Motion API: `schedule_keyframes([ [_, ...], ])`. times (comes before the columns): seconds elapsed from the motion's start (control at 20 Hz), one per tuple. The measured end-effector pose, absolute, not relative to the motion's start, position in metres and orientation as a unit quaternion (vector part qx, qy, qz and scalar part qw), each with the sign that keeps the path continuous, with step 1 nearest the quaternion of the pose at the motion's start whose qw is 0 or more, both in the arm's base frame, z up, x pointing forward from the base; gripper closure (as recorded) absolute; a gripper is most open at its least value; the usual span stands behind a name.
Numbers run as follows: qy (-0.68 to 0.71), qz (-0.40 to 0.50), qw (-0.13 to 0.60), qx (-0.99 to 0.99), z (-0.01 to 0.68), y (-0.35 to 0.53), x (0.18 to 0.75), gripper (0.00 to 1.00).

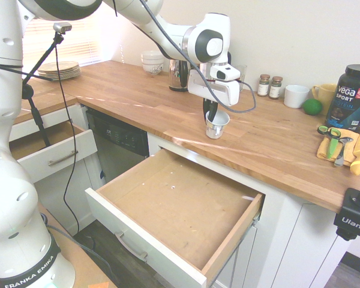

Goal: Put mug in the drawer

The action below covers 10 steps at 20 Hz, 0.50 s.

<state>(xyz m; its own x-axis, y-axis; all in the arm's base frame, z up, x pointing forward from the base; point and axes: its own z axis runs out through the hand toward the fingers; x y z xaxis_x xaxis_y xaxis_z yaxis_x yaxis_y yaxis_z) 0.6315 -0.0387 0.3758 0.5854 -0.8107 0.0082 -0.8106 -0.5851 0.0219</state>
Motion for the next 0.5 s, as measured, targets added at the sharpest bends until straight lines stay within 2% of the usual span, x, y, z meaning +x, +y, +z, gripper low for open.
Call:
schedule_keyframes([
  [0.5,-0.424,0.009,0.009,0.906,0.411,-0.034,0.586,1.00],
])
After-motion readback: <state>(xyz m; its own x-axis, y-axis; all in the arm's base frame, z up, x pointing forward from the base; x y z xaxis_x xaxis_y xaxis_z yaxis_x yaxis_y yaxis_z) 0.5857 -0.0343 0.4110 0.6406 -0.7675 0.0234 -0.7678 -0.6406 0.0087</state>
